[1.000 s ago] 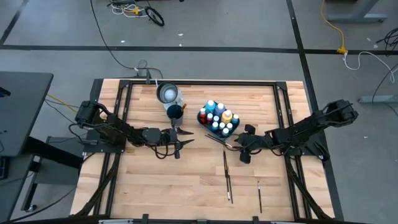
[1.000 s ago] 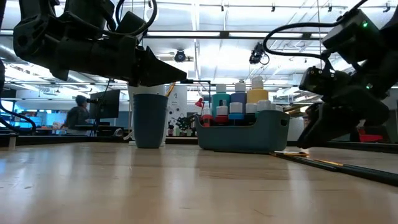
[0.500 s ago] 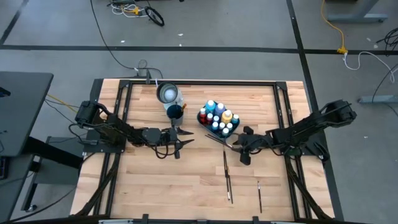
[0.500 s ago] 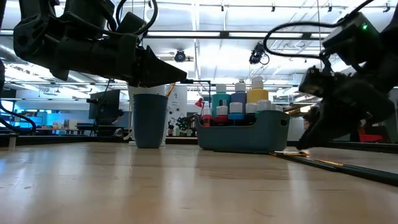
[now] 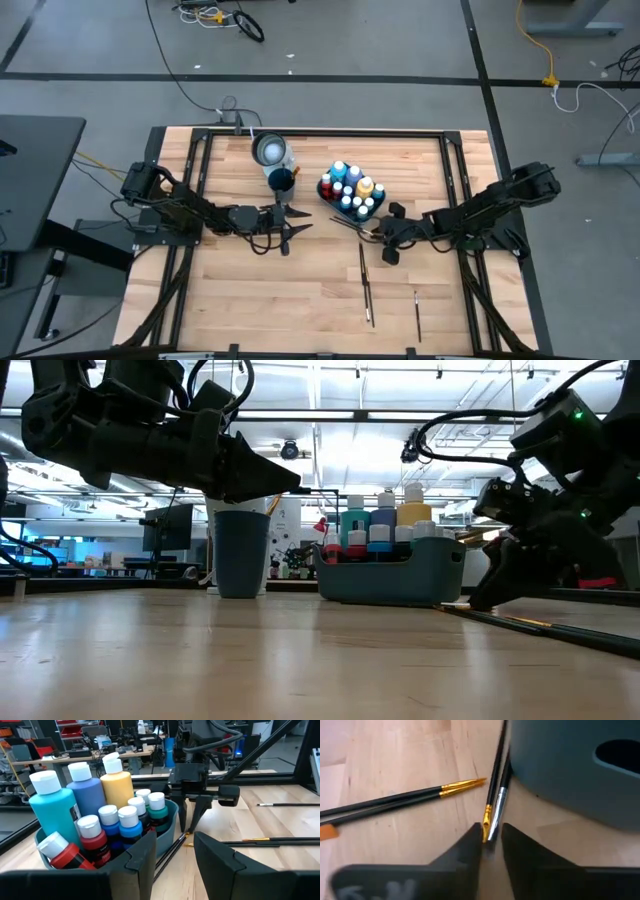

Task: Pick & Place Paint Supplies
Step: Put the silver paint brush into the blue cup

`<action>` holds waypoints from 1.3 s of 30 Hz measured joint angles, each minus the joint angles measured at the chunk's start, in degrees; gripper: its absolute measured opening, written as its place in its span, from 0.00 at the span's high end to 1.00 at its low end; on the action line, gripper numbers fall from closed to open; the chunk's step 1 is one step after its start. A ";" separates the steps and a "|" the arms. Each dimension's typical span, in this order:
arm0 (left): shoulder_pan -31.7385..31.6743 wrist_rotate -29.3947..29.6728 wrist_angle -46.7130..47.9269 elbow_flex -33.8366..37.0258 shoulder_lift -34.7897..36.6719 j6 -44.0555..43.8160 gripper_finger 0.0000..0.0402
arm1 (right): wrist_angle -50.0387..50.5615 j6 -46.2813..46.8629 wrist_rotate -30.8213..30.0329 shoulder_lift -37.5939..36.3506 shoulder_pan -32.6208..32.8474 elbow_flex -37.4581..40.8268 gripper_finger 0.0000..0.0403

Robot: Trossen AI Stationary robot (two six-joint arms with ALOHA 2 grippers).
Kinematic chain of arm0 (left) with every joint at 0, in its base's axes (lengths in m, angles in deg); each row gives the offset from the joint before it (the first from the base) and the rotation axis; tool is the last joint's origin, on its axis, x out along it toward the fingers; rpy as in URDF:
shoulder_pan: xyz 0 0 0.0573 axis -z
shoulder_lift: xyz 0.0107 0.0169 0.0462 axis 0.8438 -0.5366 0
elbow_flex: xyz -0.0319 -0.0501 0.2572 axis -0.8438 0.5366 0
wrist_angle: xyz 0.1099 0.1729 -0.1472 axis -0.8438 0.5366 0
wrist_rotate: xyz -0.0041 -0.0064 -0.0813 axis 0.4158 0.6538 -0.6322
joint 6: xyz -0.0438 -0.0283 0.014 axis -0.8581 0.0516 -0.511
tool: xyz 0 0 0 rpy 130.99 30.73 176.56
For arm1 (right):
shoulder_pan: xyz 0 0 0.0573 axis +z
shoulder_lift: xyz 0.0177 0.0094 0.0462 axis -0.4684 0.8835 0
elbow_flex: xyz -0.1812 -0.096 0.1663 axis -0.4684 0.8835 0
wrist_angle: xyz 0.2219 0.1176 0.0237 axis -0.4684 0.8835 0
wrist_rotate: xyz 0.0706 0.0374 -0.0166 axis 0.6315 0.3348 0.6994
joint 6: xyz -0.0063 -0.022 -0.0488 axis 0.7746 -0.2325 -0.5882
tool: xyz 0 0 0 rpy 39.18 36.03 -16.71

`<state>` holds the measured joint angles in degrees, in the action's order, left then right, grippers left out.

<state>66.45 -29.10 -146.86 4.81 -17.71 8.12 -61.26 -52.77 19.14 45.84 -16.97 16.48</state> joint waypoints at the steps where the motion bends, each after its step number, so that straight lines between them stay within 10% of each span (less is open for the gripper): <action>1: 0.00 0.00 0.02 0.00 0.00 -0.33 0.65 | 0.25 0.00 -0.09 -0.02 -0.02 0.00 0.85; 18: 0.00 -1.33 -0.02 -0.02 0.02 -1.58 0.65 | -5.08 -13.56 0.79 -2.14 0.04 -3.51 0.99; 27: -0.61 -3.69 -0.71 -0.02 0.02 -7.65 0.65 | 24.84 -22.82 2.23 -2.15 2.83 -25.13 0.99; 39: -7.43 -39.73 -0.02 -2.91 0.02 -39.98 0.62 | 37.80 -61.22 3.13 -1.72 6.09 -45.13 0.99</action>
<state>59.02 -68.83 -146.89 1.89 -17.69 -31.86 -23.46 -113.98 22.27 44.11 -10.87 -28.65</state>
